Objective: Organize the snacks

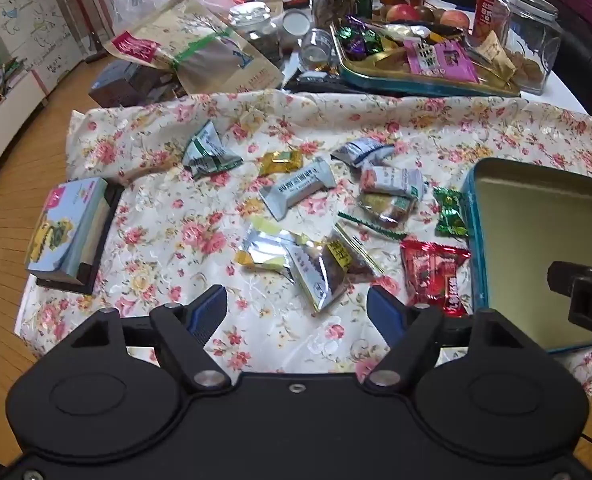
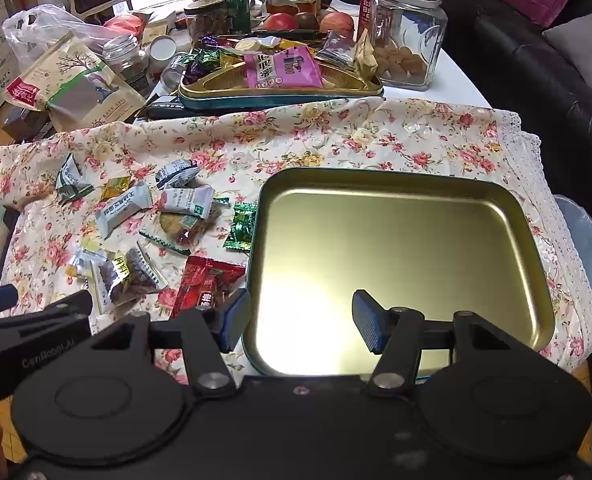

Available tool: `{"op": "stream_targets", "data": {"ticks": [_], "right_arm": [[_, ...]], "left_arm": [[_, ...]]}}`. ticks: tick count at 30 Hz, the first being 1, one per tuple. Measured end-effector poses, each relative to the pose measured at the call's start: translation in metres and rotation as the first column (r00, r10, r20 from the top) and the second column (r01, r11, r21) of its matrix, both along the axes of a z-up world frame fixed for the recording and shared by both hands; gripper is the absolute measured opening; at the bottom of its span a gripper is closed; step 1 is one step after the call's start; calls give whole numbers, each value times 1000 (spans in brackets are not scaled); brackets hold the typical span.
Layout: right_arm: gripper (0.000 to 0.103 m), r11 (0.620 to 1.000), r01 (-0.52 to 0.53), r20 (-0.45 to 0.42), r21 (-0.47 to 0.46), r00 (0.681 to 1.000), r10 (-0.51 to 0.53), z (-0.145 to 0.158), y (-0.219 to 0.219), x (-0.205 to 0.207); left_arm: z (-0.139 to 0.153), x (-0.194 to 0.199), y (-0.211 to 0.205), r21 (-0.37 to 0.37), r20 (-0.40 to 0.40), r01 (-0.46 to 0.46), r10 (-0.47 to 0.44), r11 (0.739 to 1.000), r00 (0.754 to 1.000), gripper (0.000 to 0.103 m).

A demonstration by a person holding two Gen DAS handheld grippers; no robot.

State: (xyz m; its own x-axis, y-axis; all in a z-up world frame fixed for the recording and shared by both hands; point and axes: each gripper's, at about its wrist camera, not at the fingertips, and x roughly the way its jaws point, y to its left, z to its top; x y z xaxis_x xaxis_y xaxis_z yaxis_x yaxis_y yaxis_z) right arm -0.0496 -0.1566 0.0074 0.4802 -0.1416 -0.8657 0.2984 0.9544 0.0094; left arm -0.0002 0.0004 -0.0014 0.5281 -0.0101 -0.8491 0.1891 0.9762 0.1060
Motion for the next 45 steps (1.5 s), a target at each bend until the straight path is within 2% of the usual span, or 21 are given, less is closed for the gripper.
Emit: {"op": "stream_targets", "data": {"ticks": [3,10,45], "right_arm": [[59,1000,1,-1,-12,1000,-2,0,2,1],[59,1000,-4,-5,-13,1000,3,0,-1,1],[59,999,-25,-17,-30,1000,24,-2,4,5]], "left_arm": [[-5,-3,-6,32,-8,7,-7,999,1000,77],[-3,-1,-5,9,-15,28,-28,1000,999,77],[-7,1,-1,11,-25,2,-2,1000,1000,77]]}}
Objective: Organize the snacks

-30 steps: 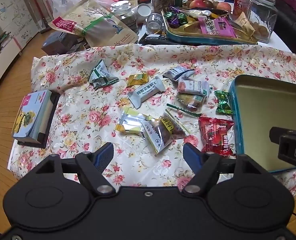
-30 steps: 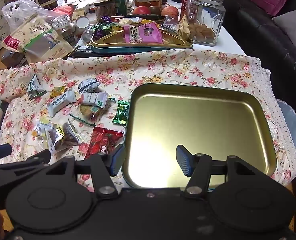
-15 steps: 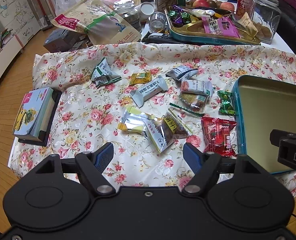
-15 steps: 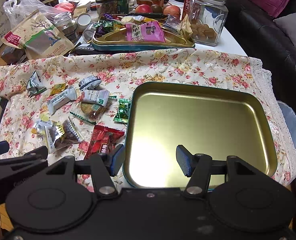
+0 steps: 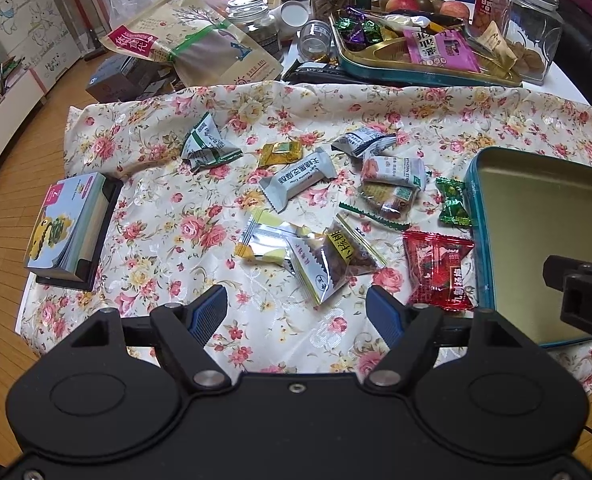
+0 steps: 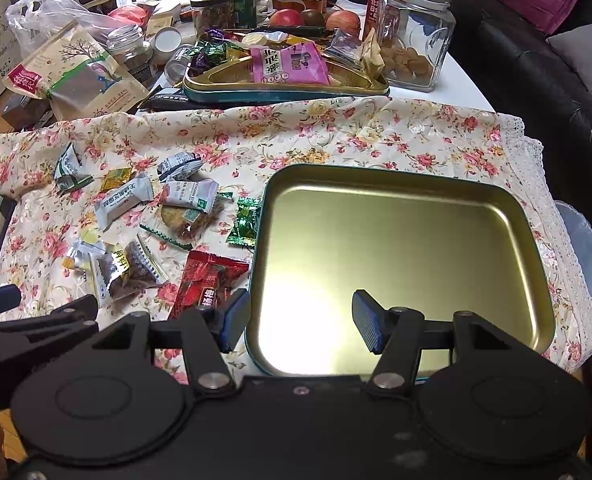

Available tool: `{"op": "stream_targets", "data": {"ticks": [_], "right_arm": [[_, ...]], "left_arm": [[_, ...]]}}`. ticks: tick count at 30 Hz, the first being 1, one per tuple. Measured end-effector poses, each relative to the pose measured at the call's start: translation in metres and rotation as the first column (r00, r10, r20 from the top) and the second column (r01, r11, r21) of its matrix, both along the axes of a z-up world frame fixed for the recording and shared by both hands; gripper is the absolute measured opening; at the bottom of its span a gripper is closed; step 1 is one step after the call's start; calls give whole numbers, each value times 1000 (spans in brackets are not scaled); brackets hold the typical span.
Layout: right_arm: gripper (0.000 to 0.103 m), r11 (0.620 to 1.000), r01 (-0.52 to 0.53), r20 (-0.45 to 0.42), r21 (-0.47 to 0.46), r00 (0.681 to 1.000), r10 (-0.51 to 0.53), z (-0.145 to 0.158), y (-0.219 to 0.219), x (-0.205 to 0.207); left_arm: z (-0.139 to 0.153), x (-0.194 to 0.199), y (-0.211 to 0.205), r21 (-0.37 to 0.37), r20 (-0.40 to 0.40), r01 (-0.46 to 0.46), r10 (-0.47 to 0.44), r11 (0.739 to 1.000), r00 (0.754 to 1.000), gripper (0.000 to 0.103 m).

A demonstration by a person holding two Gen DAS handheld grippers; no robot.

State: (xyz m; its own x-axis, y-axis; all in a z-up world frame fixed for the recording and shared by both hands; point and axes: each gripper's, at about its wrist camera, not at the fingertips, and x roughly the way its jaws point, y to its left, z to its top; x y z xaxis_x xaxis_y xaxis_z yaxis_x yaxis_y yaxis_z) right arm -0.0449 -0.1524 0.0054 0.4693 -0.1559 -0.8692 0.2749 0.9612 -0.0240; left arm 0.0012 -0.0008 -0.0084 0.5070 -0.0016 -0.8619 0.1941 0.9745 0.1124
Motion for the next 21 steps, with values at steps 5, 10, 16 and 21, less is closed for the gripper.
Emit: {"op": "stream_targets", "data": {"ticks": [5,10,16,21], "right_arm": [[59,1000,1,0,0,1000,-1,0,0,0],[59,1000,0,-4,-2,1000,0,-1,1,0],[59,1000,0,-6,-2,1000,-1,-2,2,1],[59,1000,-1,-10,1,1000,1,-4,2,1]], "left_arm": [[0,0,0,0,1,-3,3,1000,1000,77],[0,1,0,-4,-7,-7,7,1000,1000,77],[-1,1,1,-6,-14,-8,8,1000,1000,77],[-2,1,1,-8,-22,-11,10,1000,1000,77]]}}
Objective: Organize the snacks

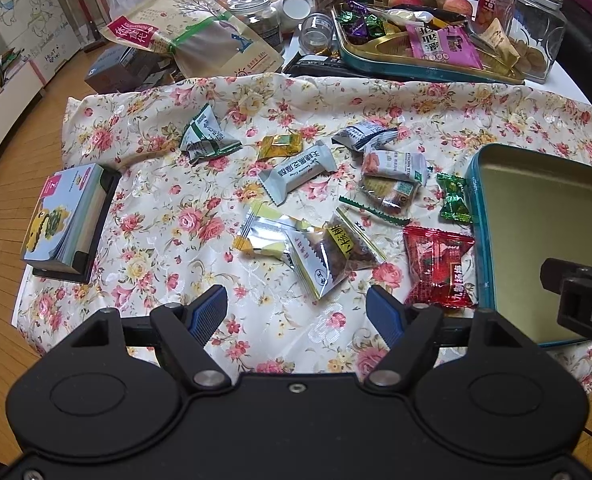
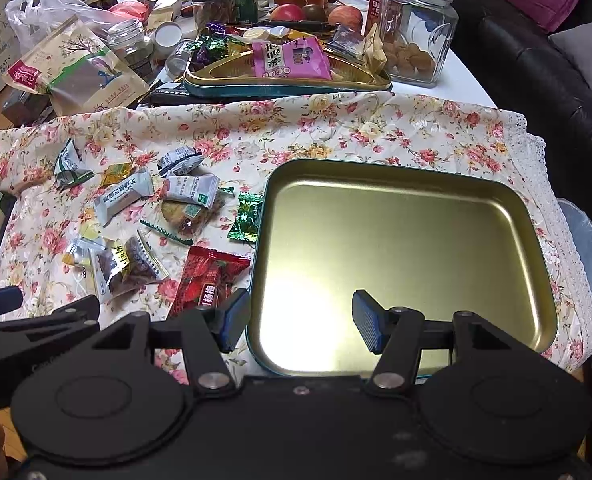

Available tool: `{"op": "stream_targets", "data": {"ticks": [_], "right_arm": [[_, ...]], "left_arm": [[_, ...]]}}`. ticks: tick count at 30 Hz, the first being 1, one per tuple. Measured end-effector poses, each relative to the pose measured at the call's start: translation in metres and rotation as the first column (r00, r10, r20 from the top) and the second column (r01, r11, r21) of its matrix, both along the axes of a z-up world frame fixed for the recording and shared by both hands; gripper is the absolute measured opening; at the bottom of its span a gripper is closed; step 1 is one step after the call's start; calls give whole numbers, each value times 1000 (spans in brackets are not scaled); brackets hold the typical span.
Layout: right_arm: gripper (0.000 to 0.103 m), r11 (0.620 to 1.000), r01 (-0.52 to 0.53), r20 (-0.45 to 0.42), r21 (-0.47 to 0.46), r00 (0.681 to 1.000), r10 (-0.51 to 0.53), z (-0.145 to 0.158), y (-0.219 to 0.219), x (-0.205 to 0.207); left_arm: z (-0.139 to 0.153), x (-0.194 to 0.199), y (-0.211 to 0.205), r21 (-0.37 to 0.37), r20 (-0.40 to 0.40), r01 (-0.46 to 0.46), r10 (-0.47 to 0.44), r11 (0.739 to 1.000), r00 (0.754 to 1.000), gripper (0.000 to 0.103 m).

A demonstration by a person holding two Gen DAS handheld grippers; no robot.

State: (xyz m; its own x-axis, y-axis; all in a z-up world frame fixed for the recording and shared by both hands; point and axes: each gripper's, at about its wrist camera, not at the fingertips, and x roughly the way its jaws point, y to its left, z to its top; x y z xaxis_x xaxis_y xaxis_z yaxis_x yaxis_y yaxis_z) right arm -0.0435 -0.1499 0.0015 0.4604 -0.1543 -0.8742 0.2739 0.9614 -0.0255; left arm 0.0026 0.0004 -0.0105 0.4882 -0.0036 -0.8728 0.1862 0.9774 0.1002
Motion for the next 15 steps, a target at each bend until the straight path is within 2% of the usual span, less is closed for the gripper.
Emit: {"op": "stream_targets", "data": {"ticks": [15], "right_arm": [[59,1000,3,-1,9,1000,-3,0,-1,1]], "left_arm": [[-3,2,1,-14,-27,-8,8,1000,1000,77]]}}
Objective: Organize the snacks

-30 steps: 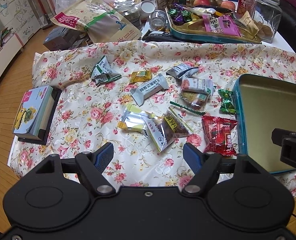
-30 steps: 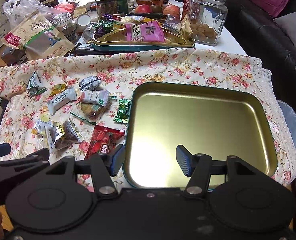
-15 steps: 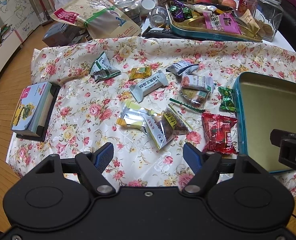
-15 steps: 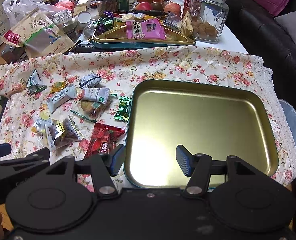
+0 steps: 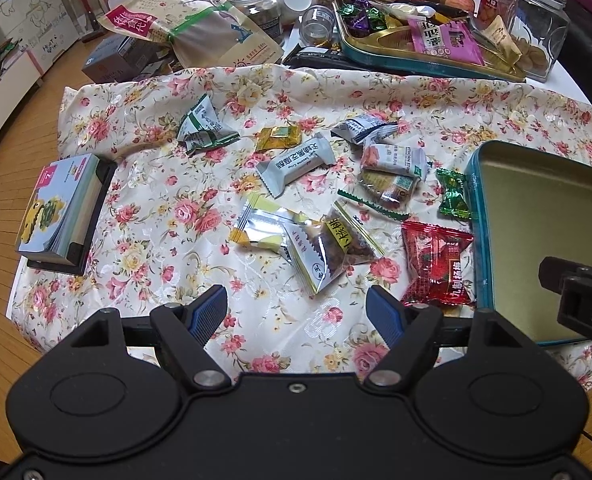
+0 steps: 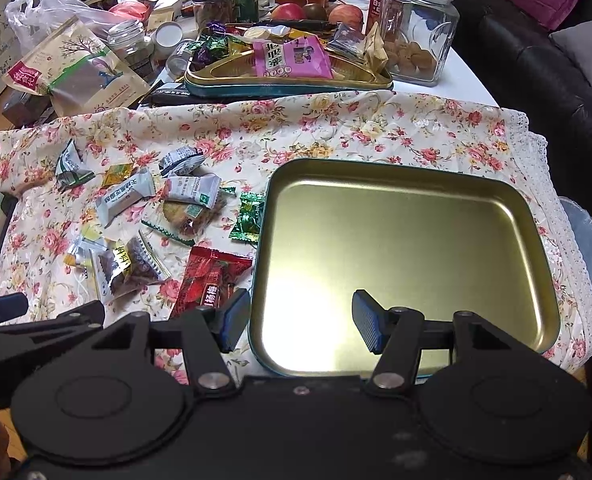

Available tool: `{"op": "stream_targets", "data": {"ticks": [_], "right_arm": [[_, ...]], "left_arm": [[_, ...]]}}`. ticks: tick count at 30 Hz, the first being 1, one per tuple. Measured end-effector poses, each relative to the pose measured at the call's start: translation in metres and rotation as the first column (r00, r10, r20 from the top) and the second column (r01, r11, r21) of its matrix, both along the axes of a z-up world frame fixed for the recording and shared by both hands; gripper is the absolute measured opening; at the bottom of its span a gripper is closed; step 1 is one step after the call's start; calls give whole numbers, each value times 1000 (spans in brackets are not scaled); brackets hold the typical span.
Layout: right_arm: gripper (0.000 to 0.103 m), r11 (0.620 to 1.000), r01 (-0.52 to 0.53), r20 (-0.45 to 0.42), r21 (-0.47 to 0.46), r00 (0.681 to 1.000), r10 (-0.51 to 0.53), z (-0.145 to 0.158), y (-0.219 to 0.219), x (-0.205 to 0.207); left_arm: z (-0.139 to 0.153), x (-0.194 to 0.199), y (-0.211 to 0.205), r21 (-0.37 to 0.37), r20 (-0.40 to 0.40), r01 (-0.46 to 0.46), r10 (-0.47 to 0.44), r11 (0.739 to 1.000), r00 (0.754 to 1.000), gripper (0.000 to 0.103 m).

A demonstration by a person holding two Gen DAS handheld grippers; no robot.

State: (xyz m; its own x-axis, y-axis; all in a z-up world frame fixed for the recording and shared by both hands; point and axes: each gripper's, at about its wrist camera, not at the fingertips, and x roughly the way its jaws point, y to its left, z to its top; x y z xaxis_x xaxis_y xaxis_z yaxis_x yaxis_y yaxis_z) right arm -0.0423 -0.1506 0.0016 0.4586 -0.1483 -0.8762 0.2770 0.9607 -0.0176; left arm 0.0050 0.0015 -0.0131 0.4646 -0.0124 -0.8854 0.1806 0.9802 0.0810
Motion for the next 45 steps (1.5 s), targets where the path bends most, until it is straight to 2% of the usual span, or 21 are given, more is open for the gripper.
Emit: {"op": "stream_targets", "data": {"ticks": [4,10,16,22,28,33,40,45], "right_arm": [[59,1000,-2,3,3,1000,2,0,0,0],[59,1000,9,22,10,1000,-9,4,-2,0],[59,999,29,51,23,998,-30,10,-8,2],[59,997,59,112,47,992,-64,25,-18,5],[59,993,62,178,102,981,-80,38,-23,9],[59,995,20,221,96,975,-41,48,-17,9],[59,992,-37,283,118,959,2,65,-12,8],[59,984,-49,269,171,963,1,66,-9,13]], "left_arm": [[-1,2,1,-17,-11,-8,8,1000,1000,77],[1,10,8,-58,-24,-70,68,996,997,77],[9,19,18,-30,41,-110,111,994,993,77],[28,26,23,12,175,-96,92,995,980,77],[53,35,34,-89,195,-86,102,992,975,77],[82,43,41,-13,284,-114,113,993,952,78],[116,53,58,46,324,-195,170,980,931,80],[113,71,72,9,331,-216,201,976,922,80]]}}
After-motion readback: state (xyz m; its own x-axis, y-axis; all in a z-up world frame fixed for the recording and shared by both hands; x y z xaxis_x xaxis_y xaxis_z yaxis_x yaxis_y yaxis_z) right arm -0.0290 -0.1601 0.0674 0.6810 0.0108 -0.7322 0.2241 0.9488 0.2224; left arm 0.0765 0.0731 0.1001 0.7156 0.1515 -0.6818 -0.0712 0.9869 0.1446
